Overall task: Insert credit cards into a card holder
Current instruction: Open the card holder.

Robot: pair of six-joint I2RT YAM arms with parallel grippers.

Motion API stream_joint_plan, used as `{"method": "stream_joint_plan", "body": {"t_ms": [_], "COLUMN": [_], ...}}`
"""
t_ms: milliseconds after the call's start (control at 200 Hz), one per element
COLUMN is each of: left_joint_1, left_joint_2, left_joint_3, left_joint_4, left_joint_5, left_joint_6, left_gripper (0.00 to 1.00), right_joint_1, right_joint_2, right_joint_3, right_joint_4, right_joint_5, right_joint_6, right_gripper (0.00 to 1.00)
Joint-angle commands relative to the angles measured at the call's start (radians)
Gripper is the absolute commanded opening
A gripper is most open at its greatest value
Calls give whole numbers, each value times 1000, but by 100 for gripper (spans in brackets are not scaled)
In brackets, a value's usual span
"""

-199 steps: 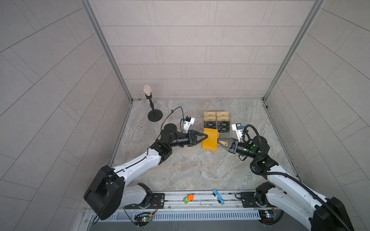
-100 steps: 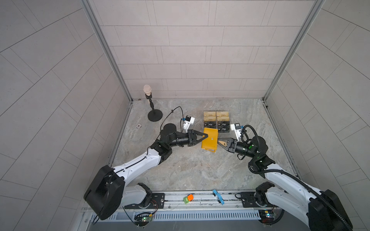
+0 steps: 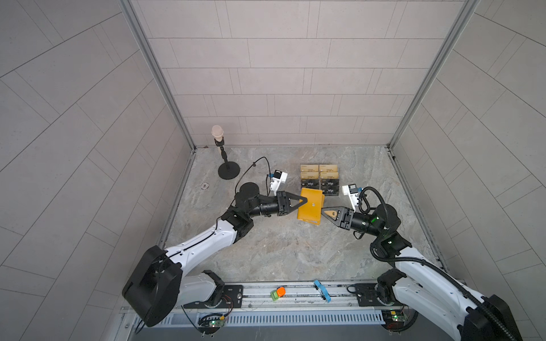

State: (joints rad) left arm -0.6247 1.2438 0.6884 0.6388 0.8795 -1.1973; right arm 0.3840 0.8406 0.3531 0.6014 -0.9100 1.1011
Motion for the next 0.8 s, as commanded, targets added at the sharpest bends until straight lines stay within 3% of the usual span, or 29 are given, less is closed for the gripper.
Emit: {"method": "stream_joint_plan", "body": {"t_ms": [0, 310, 541, 676, 746, 796], "left_joint_1": [0, 0, 1, 6, 12, 18], "left_joint_2": [-25, -23, -21, -23, -29, -36], "left_joint_3": [37, 37, 40, 49, 61, 73], "left_joint_4": [52, 73, 75, 44, -5, -54], "left_joint_5": [21, 26, 36, 39, 38, 35], "left_joint_6": [9, -2, -7, 10, 36, 61], "left_gripper": [11, 11, 12, 14, 22, 34], "right_joint_1": [1, 43, 47, 47, 47, 44], "right_joint_2": [-4, 17, 9, -10, -23, -31], "right_joint_3": [-8, -6, -5, -7, -7, -2], "right_joint_4": [47, 130, 127, 99, 88, 75], "right_joint_5": [-19, -34, -22, -10, -5, 4], "right_joint_6": [27, 55, 51, 40, 39, 38], "right_gripper": [21, 16, 0, 0, 0, 0]}}
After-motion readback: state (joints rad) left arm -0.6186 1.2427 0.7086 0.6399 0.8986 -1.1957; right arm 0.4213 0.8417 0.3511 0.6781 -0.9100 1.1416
